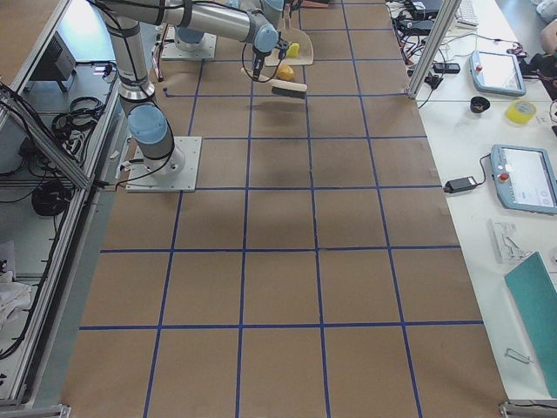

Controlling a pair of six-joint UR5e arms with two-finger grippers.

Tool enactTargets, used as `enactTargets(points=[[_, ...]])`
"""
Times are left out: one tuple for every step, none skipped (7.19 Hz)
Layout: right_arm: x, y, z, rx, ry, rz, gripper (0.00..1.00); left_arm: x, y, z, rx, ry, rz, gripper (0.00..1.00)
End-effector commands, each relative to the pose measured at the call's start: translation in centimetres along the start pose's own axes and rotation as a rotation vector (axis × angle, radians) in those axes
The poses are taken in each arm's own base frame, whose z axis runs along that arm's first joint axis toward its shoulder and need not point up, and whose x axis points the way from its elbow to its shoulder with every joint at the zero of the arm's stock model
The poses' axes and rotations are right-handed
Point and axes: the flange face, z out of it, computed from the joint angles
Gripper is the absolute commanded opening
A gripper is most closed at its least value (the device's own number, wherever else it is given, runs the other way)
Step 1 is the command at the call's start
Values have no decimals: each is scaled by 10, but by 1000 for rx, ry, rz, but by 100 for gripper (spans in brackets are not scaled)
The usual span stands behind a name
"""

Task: Sweep and dump trash into bin
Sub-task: 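Move the dustpan toward the yellow potato while the right gripper follows with the brush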

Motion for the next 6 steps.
enactTargets(points=[[-18,5,16,4,-4,12,0,-2,29,3,10,-10,12,0],[-33,11,22,29,-20,-7,0,-1,36,5,12,-13,8,0],[-49,8,21,40,-86,6,0,-3,41,0,25,-5,1,0],[-61,6,23,31,-94,1,0,-3,46,1,34,-9,0,0],[-78,11,37,21,-78,-14,0,-2,53,4,35,-14,-7,0],[-99,16,37,46,-99,-32,0,0,64,6,34,-17,-16,0]])
